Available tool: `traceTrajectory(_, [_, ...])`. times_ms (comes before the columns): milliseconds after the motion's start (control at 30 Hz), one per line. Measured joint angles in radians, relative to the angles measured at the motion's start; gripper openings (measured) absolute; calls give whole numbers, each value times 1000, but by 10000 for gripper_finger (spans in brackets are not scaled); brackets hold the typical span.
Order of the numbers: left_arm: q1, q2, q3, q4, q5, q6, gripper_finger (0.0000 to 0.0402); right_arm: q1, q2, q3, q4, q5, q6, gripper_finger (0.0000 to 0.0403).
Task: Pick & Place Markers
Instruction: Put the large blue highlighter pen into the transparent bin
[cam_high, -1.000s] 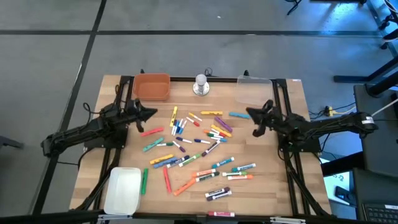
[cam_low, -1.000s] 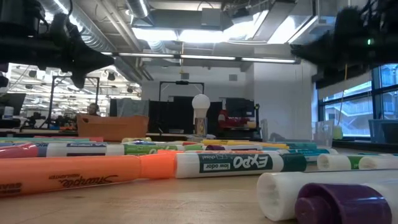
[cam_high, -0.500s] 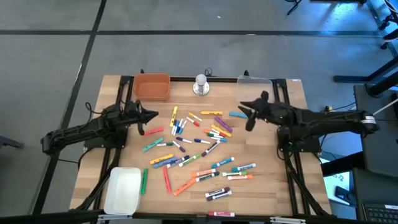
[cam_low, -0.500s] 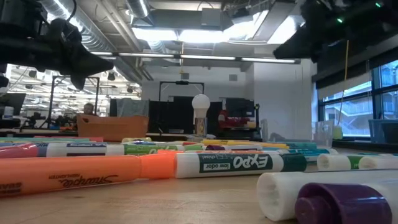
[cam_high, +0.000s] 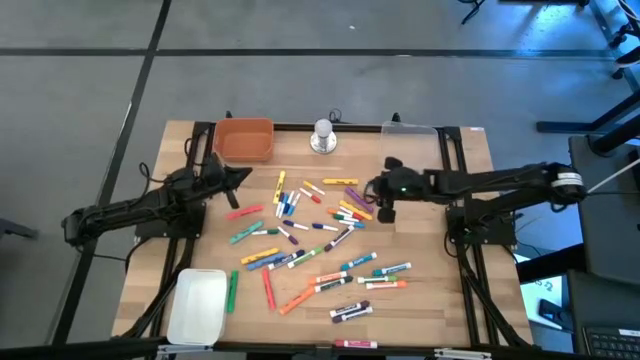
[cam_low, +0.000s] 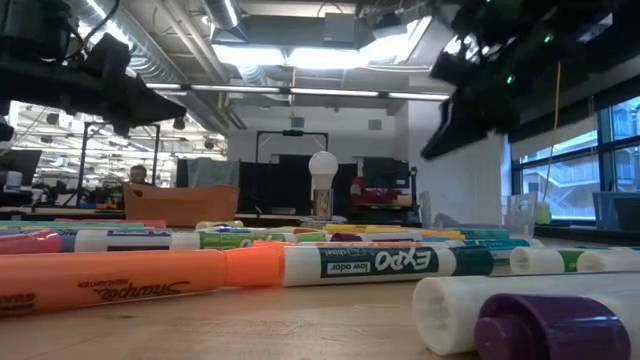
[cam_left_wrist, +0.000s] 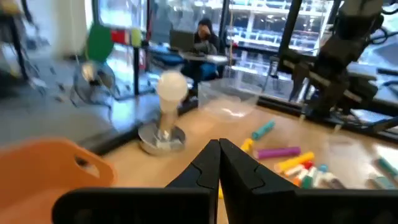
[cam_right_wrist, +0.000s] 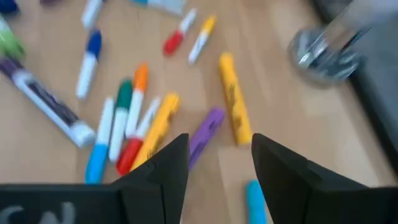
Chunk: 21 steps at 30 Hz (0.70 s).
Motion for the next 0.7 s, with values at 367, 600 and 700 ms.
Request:
traceTrajectory(367, [87,16,0,39,-257,252,15,-108,227,10,-35,143,11,177])
traceTrajectory(600, [120,16,0,27,-201,250,34,-250,288,65,-130,-32,13,177])
traceTrajectory(700, [120,16,0,13,-190,237,42,-292,316,83,-175,-60,12,177])
